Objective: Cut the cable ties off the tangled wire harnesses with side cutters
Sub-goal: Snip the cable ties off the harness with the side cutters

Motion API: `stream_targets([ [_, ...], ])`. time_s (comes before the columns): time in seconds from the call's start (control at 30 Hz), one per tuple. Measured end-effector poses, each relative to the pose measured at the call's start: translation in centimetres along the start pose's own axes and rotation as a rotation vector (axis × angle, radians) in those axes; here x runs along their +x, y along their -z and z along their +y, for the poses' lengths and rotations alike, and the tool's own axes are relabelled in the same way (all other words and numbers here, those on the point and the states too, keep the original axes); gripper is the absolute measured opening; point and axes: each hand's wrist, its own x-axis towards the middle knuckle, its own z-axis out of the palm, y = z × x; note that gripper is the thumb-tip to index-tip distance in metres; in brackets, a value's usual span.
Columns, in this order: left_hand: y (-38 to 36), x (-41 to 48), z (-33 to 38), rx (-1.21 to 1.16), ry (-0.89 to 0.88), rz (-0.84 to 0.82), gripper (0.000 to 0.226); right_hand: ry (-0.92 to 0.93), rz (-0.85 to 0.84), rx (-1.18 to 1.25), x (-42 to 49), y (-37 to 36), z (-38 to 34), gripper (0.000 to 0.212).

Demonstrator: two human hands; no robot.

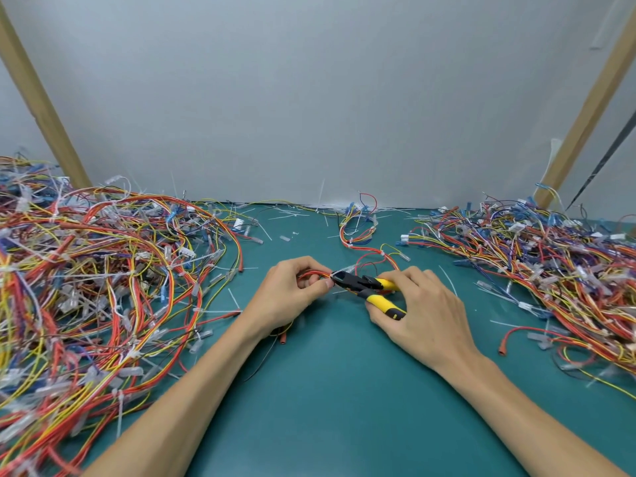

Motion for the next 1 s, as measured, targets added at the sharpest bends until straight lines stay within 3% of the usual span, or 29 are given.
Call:
stream_targets([
  [0.73, 0.0, -0.2, 0.3, 0.054, -0.018, -0.022, 0.009, 0.018, -0.127, -0.095, 0.4, 0.6, -0.3, 0.029],
  [0.9, -0.5, -0.5, 0.7, 0.029, -0.026, 0.011, 0.012, -0.113, -0.028, -0.042, 0.5, 0.5, -0.5, 0.023],
  [1.0, -0.7, -0.6, 1.0, 0.035, -0.055, -0.006, 0.014, -0.234, 0.042, 0.131, 0.9, 0.8, 0.2, 0.023],
])
